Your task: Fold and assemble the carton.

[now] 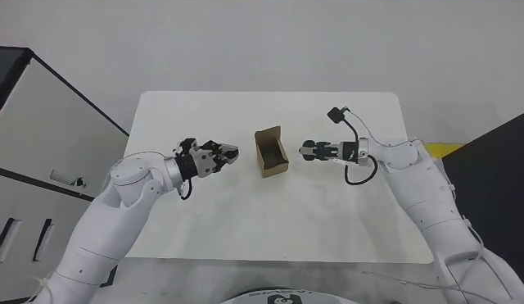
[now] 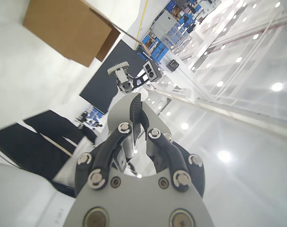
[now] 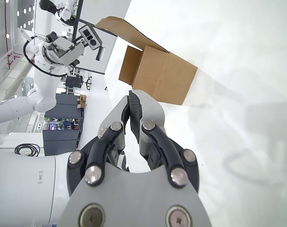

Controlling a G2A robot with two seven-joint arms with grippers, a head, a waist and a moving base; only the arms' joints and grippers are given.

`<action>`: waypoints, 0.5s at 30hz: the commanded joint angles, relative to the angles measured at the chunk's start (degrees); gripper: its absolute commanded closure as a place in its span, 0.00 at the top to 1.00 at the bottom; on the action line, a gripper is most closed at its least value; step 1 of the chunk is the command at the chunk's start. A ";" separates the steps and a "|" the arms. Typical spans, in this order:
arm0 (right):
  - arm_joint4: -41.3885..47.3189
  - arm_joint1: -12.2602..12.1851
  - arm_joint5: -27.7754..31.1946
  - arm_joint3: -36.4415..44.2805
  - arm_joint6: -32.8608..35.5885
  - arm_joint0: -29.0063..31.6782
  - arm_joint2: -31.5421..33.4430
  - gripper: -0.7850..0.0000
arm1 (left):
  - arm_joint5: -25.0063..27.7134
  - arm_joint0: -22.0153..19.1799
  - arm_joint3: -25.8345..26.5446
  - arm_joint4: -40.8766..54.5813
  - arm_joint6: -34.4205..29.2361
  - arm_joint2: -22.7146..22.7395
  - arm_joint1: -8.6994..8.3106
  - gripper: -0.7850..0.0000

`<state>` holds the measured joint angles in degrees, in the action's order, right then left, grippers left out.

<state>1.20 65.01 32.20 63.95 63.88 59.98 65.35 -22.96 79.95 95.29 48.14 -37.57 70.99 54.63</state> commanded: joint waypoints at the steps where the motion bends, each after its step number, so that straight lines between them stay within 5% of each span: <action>1: 0.00 0.00 0.00 0.00 0.00 0.00 0.00 0.00 | -1.57 0.00 0.26 0.32 0.44 0.01 0.02 0.00; 6: 0.00 0.00 0.00 0.00 0.00 0.00 0.00 0.00 | -1.05 -0.07 0.39 -0.47 0.72 0.02 0.00 0.00; 8: 0.00 0.00 0.00 0.00 0.00 0.00 0.00 0.00 | 4.57 -0.06 0.26 -9.16 2.78 -1.40 -0.06 0.00; 15: -0.16 -0.19 -0.66 -2.07 3.19 -2.00 -1.17 0.00 | 20.81 -3.05 -5.47 -17.96 5.38 -8.01 1.75 0.00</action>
<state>0.79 64.77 31.50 62.99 66.35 58.66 64.51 -4.84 77.61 90.77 31.09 -32.77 64.16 56.02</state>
